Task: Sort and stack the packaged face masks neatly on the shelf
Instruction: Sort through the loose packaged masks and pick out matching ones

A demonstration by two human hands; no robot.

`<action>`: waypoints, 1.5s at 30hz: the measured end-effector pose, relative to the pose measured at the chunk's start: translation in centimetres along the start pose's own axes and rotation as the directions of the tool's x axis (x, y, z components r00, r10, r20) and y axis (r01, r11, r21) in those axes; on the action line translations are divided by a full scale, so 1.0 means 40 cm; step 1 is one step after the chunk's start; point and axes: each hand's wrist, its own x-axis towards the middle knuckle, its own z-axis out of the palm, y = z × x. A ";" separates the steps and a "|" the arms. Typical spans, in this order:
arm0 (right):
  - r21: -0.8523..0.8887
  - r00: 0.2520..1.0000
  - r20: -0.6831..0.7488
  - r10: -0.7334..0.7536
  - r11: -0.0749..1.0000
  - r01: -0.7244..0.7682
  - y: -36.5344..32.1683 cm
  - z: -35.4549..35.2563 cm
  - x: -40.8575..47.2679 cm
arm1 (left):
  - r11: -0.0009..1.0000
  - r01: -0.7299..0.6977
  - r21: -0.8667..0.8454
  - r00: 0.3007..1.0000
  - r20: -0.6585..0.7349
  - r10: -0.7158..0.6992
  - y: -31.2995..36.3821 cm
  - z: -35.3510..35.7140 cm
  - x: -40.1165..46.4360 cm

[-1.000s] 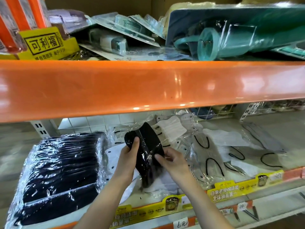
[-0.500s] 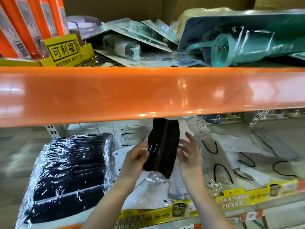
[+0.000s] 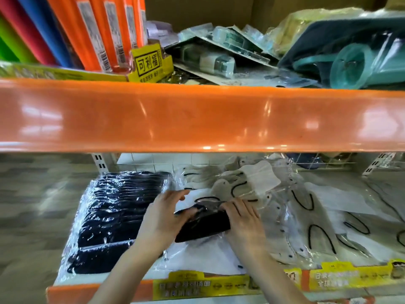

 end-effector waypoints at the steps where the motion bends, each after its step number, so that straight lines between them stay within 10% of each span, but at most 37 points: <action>1: -0.001 1.000 0.005 -0.005 1.000 0.005 -0.012 0.006 0.006 | 1.000 -0.026 0.001 1.000 0.008 0.026 0.008 -0.012 -0.012; 6: 0.041 0.999 0.010 -0.042 0.998 0.042 -0.090 0.037 0.042 | 0.850 -0.344 0.398 0.931 0.029 0.363 -0.003 -0.018 -0.058; 20: 0.219 0.935 0.119 -0.335 0.927 0.304 -0.289 0.096 0.022 | 0.843 0.013 0.537 0.880 -0.407 0.246 -0.226 -0.071 -0.179; 32: 0.272 0.860 0.373 -0.348 0.927 0.257 -0.345 0.164 -0.020 | 0.914 0.125 0.386 0.976 -0.213 -0.043 -0.362 -0.065 -0.253; 45: 0.121 0.899 0.324 -0.296 0.955 0.271 -0.373 0.163 -0.030 | 0.754 0.096 0.650 0.995 -0.049 -0.084 -0.356 -0.064 -0.215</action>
